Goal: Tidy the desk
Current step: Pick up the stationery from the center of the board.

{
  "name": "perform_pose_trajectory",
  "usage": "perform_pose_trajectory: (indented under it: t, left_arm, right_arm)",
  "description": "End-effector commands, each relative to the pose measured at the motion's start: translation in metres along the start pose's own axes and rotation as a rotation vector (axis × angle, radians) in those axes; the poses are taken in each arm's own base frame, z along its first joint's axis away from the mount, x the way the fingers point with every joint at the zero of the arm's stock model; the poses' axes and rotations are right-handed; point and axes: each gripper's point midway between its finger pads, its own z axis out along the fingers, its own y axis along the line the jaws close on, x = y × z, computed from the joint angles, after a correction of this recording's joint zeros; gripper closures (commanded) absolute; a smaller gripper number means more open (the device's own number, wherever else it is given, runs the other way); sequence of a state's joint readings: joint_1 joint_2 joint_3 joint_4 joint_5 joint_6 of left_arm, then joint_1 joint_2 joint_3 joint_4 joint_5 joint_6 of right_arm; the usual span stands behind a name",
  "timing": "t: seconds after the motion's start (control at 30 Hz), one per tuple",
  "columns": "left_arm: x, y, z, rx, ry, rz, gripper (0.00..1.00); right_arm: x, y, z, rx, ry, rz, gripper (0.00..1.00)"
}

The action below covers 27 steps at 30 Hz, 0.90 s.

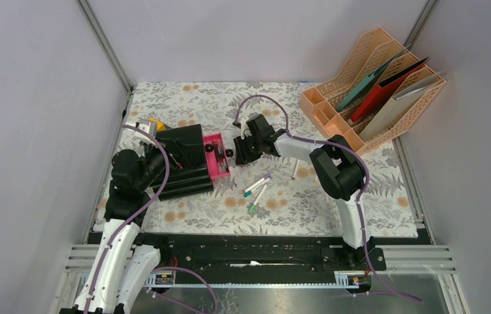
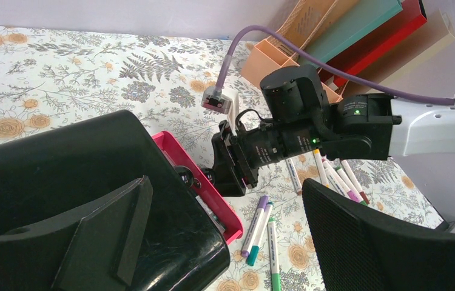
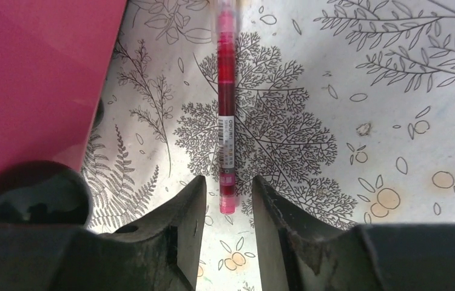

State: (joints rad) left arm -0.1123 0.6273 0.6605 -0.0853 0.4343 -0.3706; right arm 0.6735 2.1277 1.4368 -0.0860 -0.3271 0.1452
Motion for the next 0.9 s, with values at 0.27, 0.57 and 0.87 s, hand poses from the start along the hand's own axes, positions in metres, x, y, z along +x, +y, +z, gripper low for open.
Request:
perform_pose_trajectory:
  t: [0.27, 0.57, 0.87]
  left_arm:
    - [-0.014, -0.008, -0.001, 0.038, -0.052, 0.027, 0.01]
    - [-0.015, -0.009, -0.002, 0.039, -0.055, 0.029, 0.01]
    - [-0.015, -0.009, -0.002, 0.038, -0.054, 0.029, 0.01]
  right_arm:
    - [0.007, -0.029, 0.001, 0.14, 0.06, -0.035, 0.66]
    - [0.007, -0.018, -0.001, 0.084, 0.057, -0.013, 0.65]
    - [-0.005, 0.008, 0.001, -0.036, 0.034, 0.067, 0.6]
